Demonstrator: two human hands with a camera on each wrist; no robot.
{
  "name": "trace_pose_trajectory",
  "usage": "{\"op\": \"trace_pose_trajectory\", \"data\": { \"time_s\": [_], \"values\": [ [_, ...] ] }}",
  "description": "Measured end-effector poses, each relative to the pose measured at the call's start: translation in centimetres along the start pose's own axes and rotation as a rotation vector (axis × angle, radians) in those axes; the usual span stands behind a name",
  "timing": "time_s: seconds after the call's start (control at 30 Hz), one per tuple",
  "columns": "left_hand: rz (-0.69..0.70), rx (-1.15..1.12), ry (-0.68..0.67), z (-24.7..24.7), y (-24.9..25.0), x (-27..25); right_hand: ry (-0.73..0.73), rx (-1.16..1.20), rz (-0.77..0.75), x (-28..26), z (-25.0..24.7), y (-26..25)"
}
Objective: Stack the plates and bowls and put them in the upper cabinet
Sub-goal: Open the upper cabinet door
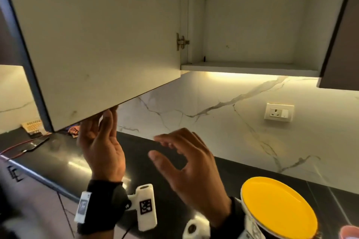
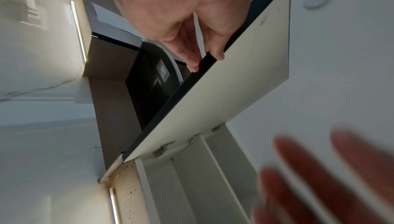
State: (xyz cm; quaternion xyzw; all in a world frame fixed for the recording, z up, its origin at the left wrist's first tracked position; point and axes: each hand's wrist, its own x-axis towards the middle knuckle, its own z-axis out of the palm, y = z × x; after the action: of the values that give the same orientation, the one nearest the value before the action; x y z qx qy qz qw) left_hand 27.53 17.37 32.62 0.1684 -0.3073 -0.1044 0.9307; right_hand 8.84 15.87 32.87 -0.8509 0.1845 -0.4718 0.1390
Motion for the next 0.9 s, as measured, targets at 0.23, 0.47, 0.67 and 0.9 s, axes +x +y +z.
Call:
{"op": "trace_pose_trajectory", "data": {
  "time_s": [0.23, 0.47, 0.67, 0.9],
  "values": [
    [-0.023, -0.033, 0.101, -1.8, 0.0, 3.5, 0.024, 0.088, 0.283, -4.4, -1.7, 5.9],
    [-0.063, -0.113, 0.171, -2.9, -0.6, 4.1, 0.133, 0.101, 0.496, -9.3, -3.6, 10.5],
    [-0.232, 0.181, 0.133, -2.6, -5.5, -1.2, 0.254, 0.042, 0.762, -16.4, -6.7, 16.8],
    [-0.719, 0.601, -0.323, -0.9, -18.5, -12.6, 0.415, 0.192, 1.309, -25.3, -9.9, 27.2]
  ]
}}
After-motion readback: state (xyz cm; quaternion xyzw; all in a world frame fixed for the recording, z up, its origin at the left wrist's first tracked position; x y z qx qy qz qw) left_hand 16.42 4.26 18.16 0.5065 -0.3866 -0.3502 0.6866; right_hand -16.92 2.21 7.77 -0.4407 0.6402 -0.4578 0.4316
